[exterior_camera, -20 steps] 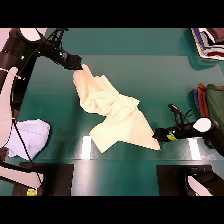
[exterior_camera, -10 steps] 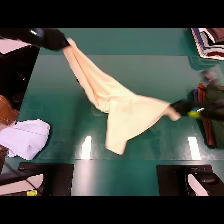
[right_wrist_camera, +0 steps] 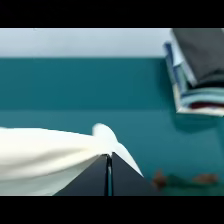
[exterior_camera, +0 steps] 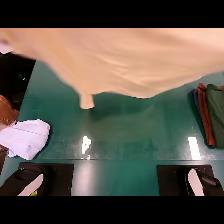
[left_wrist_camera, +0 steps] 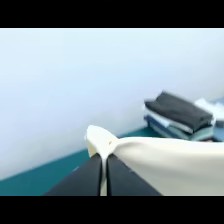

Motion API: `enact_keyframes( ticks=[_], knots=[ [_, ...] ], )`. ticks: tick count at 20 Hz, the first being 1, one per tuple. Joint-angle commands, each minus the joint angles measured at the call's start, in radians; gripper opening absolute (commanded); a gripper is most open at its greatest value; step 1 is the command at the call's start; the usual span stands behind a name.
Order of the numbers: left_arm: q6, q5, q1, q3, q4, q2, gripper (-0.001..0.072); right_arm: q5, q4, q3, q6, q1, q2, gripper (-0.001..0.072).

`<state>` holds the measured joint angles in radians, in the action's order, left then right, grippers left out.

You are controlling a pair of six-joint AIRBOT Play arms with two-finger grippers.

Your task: Fold the shirts.

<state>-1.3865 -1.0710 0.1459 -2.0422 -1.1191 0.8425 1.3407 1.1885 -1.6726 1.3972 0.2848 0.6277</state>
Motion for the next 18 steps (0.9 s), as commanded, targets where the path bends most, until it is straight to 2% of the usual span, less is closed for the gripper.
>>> enact_keyframes(
  ticks=[1, 6, 9, 13, 18],
  knots=[
    [-0.022, 0.033, 0.000, -0.008, -0.038, -0.068, 0.0023, 0.069, 0.008, -0.222, -0.019, 0.055, 0.079, 0.0016],
    [-0.057, -0.140, 0.000, 0.076, -0.233, 0.019, 0.0024, 0.148, 0.006, -0.385, -0.012, -0.014, 0.253, 0.0015],
    [-0.079, -0.144, 0.000, 0.235, -0.315, 0.118, 0.0025, 0.182, 0.018, -0.324, 0.023, -0.151, 0.382, 0.0015],
    [-0.083, -0.074, 0.000, 0.465, -0.320, 0.331, 0.0025, 0.169, 0.088, -0.110, 0.054, -0.290, 0.579, 0.0016],
    [-0.085, 0.205, -0.027, 0.532, -0.319, 0.601, 0.0025, -0.018, 0.085, 0.048, 0.053, -0.347, 0.817, 0.0016]
  ],
)
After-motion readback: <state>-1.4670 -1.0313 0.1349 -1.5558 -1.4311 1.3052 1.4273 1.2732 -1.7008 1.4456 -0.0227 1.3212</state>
